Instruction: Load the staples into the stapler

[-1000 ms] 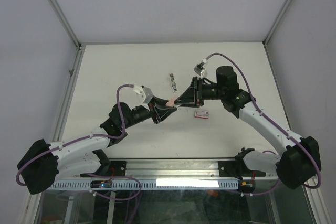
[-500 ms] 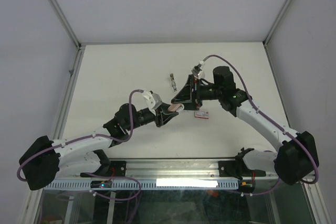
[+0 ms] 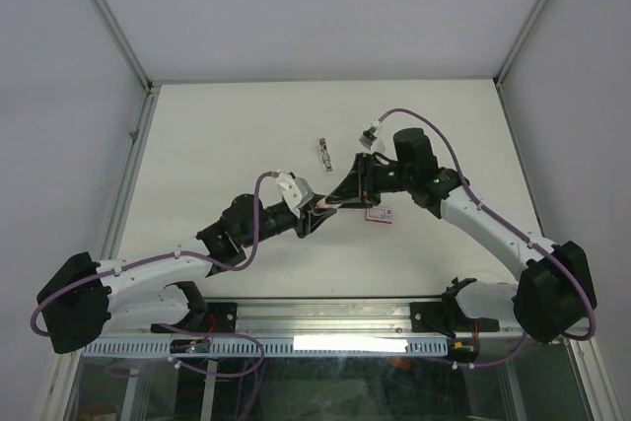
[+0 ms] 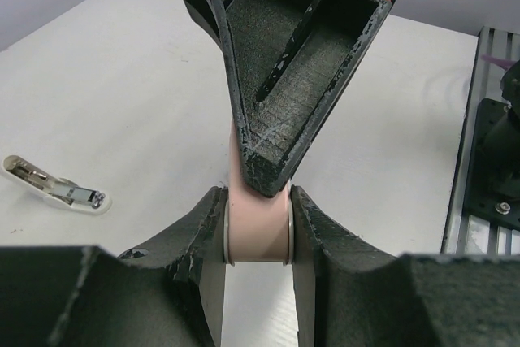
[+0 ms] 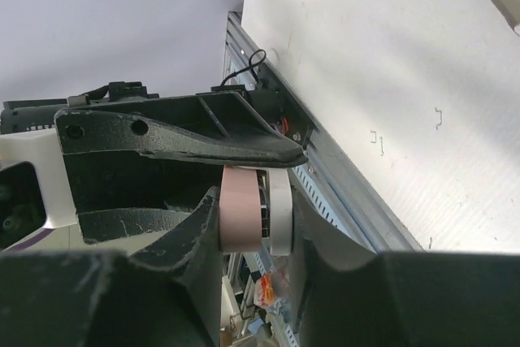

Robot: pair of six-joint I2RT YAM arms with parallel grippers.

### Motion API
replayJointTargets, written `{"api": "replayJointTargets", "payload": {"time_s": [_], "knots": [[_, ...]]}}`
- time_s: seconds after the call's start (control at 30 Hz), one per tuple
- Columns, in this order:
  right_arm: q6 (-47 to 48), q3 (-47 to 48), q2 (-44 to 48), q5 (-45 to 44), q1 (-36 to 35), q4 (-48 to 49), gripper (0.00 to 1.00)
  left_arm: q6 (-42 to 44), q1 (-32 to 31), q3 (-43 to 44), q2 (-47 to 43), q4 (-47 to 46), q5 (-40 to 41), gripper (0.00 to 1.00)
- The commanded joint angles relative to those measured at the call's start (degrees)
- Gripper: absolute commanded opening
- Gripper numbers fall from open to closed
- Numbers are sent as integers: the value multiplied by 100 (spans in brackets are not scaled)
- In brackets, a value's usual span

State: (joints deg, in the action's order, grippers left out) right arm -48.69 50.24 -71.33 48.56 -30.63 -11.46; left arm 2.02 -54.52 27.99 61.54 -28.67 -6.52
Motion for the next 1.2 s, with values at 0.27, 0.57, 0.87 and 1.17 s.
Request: {"api": "replayJointTargets", "payload": {"time_s": [0.27, 0.57, 0.87, 1.17], "knots": [[-39, 56, 135, -313, -53, 46, 0, 208, -128, 325, 108, -18, 98, 5], [971, -100, 575, -3501, 914, -359, 0, -840, 70, 75, -520, -4, 539, 99], [1997, -799, -46, -6350, 1517, 1132, 0, -2440, 1694, 356, -658, 1068, 230, 99], [2115, -986, -1116, -6613, 1746, 1888, 0, -2539, 1813, 414, -527, 1385, 371, 99]]}}
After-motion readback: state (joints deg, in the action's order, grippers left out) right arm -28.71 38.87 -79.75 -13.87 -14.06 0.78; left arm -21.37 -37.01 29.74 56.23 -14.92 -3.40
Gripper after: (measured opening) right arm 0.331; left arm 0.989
